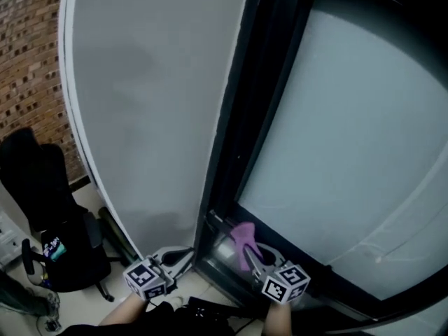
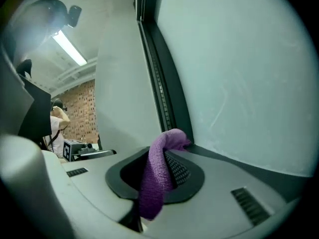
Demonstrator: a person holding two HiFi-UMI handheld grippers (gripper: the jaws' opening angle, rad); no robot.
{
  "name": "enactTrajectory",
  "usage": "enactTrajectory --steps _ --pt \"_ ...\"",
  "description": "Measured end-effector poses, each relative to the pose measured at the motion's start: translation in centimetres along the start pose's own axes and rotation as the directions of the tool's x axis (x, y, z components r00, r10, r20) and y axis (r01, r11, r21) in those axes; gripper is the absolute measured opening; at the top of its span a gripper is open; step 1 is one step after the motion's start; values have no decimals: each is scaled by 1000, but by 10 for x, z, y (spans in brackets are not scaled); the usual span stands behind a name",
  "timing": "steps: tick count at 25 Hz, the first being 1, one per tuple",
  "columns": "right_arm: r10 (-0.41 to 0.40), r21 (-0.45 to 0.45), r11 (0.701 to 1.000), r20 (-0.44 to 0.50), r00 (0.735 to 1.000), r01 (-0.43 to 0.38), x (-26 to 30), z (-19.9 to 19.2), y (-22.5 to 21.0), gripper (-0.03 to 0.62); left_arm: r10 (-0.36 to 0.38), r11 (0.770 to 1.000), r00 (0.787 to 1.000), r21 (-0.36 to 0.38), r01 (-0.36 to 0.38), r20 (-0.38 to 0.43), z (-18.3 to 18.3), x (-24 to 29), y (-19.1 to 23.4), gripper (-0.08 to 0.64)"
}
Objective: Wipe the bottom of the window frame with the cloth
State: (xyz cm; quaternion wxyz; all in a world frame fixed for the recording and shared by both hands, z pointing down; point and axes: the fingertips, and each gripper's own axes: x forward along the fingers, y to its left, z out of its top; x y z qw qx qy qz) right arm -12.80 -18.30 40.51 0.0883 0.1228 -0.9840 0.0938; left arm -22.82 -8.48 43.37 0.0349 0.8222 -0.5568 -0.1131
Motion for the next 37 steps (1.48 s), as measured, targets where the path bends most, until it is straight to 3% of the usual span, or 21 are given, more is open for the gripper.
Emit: enactTrajectory --steps 3,8,13,20,24,27,30,37 --pt "-82 -30 996 120 989 86 -38 11 -3 66 -83 996 996 -13 83 -20 -5 19 -17 3" --pt "-133 -86 983 258 957 160 -86 24 4 64 -168 986 985 23 167 39 6 44 -32 2" --pt "-192 11 980 306 932 199 -109 8 2 60 -200 980 980 2 200 -7 -2 53 -35 2" --pt "-223 99 974 298 928 202 -112 -5 2 60 -176 984 983 -22 175 -61 -15 56 -28 3" --pt "-196 172 975 360 912 142 -117 2 1 60 -187 982 982 -40 186 -18 -6 56 -30 2" --pt "-198 130 978 308 931 165 -109 -5 1 60 -197 979 980 -47 196 -4 -4 52 -30 2" --pt "-186 143 979 313 931 147 -100 -5 -2 60 -186 982 982 -47 184 -21 -8 50 -24 2" --pt "-143 89 989 300 943 122 -73 7 -7 60 -80 996 995 -32 78 -56 -12 54 1 2"
